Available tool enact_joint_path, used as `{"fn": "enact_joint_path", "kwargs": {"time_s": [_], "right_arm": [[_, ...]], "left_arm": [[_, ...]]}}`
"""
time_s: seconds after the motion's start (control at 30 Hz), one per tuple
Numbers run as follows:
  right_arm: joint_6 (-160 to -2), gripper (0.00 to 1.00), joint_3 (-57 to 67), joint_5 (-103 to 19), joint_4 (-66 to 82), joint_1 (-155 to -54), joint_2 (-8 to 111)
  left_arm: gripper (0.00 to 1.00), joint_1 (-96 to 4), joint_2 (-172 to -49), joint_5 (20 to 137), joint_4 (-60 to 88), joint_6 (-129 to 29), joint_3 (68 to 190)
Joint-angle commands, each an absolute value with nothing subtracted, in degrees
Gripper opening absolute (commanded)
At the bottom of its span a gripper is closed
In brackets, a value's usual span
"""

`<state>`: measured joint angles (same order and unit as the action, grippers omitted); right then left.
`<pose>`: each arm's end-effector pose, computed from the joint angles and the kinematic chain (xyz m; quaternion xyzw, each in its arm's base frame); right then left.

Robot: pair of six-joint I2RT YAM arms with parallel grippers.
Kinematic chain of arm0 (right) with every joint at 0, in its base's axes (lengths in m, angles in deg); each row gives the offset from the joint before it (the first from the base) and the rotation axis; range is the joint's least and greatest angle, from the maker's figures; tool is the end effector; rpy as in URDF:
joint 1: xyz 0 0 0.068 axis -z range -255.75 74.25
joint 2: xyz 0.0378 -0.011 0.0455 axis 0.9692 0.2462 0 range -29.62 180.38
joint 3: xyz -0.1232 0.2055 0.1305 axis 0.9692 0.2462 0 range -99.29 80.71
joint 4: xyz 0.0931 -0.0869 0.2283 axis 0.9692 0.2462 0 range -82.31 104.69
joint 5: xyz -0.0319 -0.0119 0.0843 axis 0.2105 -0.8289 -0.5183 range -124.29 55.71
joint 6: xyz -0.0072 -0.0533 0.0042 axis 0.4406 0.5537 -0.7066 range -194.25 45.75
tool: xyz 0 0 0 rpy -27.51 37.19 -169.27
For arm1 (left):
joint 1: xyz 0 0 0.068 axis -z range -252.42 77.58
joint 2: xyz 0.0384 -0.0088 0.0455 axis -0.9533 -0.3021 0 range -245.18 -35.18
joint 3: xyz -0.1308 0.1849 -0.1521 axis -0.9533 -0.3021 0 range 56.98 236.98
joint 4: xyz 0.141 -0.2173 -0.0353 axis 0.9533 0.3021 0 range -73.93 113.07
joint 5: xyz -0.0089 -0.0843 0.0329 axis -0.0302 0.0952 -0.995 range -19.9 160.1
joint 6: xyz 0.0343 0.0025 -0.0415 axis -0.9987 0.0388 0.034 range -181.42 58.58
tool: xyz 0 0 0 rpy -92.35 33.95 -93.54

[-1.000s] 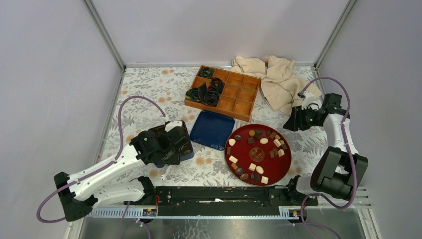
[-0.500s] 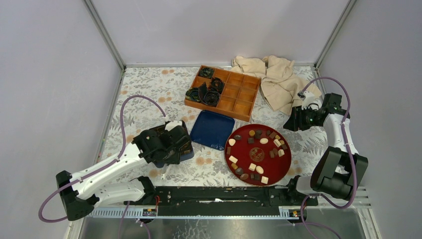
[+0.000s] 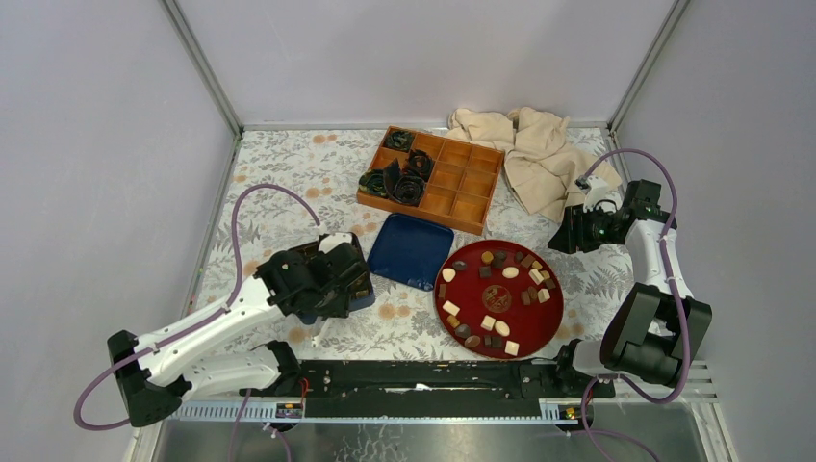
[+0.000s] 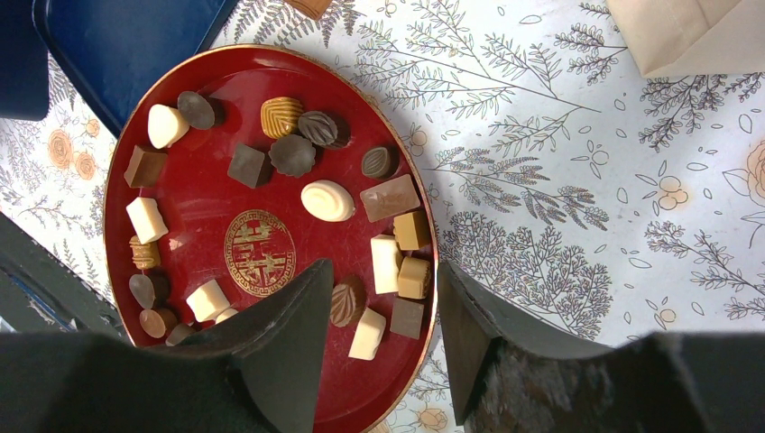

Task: Pack the chocolate
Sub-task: Place the fake chocolate in the packing box, then pick up the fake chocolate from the plate.

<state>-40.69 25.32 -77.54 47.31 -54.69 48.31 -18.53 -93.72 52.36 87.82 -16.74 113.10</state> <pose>0.2522 -0.0708 0.2448 -0.1864 0.8873 0.2152 0.3628 0.1024 -0.1220 0.2845 0.0574 0.9772 -0.0035 0.2045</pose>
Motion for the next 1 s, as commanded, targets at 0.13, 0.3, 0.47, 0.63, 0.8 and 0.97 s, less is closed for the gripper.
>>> {"fn": "enact_joint_path", "kwargs": {"time_s": [0.13,0.3,0.47,0.63,0.8,0.97], "right_arm": [[-40.04,0.54,25.11,-79.79,48.28,-54.3,47.07],[-39.76,0.54,25.01,-80.45,48.72,-54.3,46.87],[-39.25,0.54,24.41,-81.87,50.45,-54.3,46.5],[-39.86,0.54,22.6,-84.11,53.78,-54.32,44.74],[-43.34,0.56,25.84,-86.53,51.32,-54.3,41.35],[-43.06,0.57,27.09,-85.39,50.58,-54.35,40.38]], "left_arm": [[0.41,-18.89,-88.64,54.8,83.24,-19.24,117.7],[0.38,-18.9,-86.16,65.04,71.92,-22.22,115.44],[0.35,-18.82,-88.17,76.26,56.11,-23.42,110.09],[0.33,-15.91,-95.74,79.12,44.36,-23.71,108.67],[0.34,-10.18,-106.0,74.73,39.88,-24.71,113.0],[0.34,-8.38,-113.67,73.29,39.19,-27.09,117.16]]}}
